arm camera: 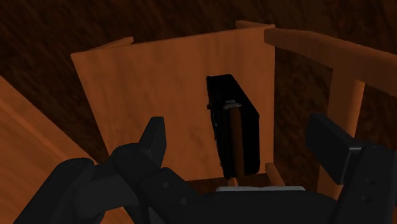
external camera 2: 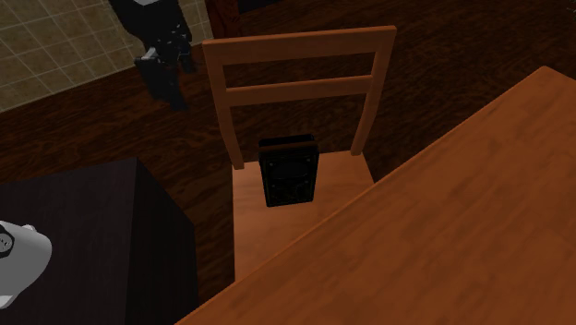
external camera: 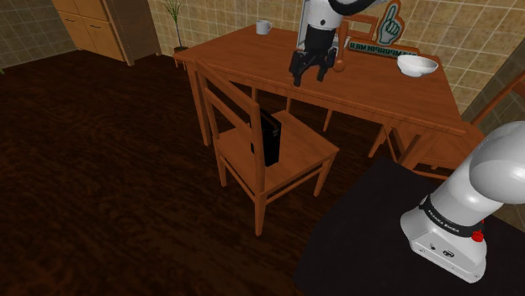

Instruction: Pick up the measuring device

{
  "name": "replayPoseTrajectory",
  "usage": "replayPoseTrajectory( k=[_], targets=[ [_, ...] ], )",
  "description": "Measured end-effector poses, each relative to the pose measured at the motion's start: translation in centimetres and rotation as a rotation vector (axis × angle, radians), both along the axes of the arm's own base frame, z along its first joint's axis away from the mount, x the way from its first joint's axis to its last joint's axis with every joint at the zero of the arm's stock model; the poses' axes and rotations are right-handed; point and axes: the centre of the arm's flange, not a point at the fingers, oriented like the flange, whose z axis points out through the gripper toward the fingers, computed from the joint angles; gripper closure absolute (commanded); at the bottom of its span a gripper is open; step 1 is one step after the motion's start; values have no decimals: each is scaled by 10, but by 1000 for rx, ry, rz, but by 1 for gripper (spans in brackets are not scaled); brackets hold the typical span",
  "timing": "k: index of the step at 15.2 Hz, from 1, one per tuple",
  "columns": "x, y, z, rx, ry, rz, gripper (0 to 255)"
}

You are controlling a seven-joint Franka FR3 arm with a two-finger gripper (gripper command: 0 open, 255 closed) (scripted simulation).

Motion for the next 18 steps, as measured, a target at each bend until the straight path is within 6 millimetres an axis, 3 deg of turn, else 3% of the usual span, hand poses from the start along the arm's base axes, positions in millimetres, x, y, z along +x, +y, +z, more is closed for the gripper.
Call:
replayPoseTrajectory(
  k=[10, 18],
  targets=[
    [118, 22, -79, -63, 58, -128, 0],
    [205, 23, -150, -115, 105, -231, 0]
  ],
)
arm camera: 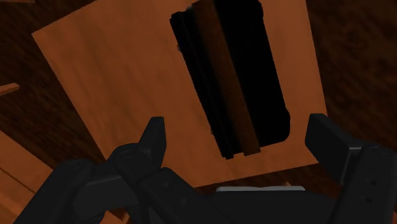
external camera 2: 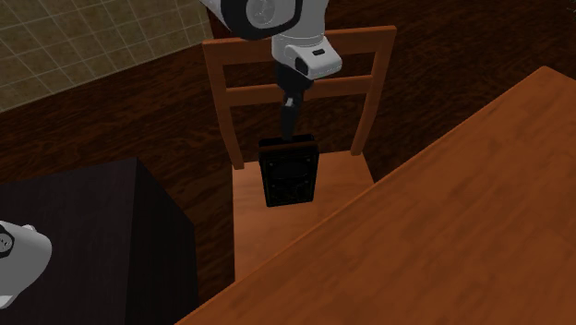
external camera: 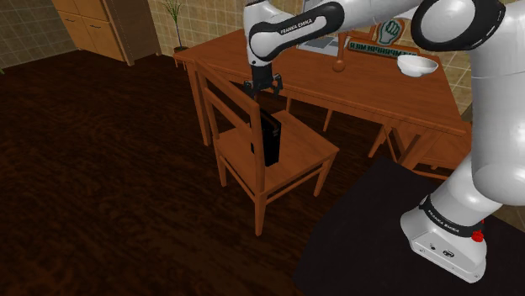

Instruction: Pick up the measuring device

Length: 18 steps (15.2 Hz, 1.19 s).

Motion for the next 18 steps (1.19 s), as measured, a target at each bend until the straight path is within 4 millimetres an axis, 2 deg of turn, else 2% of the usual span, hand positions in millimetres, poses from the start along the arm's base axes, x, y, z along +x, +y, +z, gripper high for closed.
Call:
replayPoseTrajectory(
  k=[3, 5, 6, 14, 15, 18],
  targets=[
    [34, -6, -22, -19, 17, -39, 0],
    [56, -4, -43, -32, 28, -64, 0],
    [61, -7, -51, -36, 33, -71, 0],
    [65, -8, -92, -40, 36, -78, 0],
    [65, -8, -93, -40, 35, -78, 255],
    [65, -8, -93, -39, 34, -77, 255]
  ],
)
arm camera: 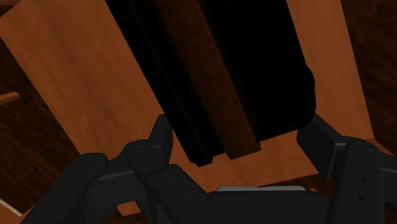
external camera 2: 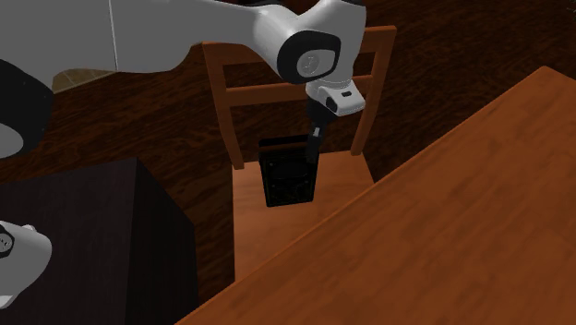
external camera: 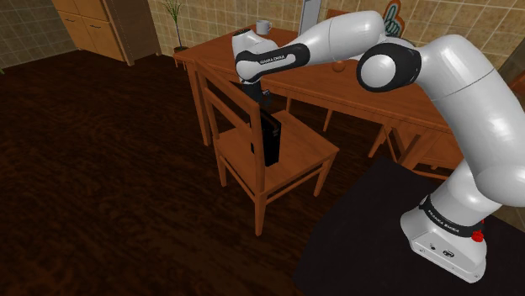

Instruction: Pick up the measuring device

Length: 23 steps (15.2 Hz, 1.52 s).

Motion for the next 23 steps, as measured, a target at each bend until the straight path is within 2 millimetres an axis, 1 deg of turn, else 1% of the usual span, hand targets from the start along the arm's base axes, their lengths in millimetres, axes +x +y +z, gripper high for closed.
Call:
replayPoseTrajectory(
  k=[8, 11, 19, 23],
  targets=[
    [0, 0, 1, 0, 2, 0, 255],
    [0, 0, 12, 0, 4, 0, 255],
    [0, 0, 56, -1, 4, 0, 255],
    [-1, 0, 75, -1, 4, 0, 255]
  ],
)
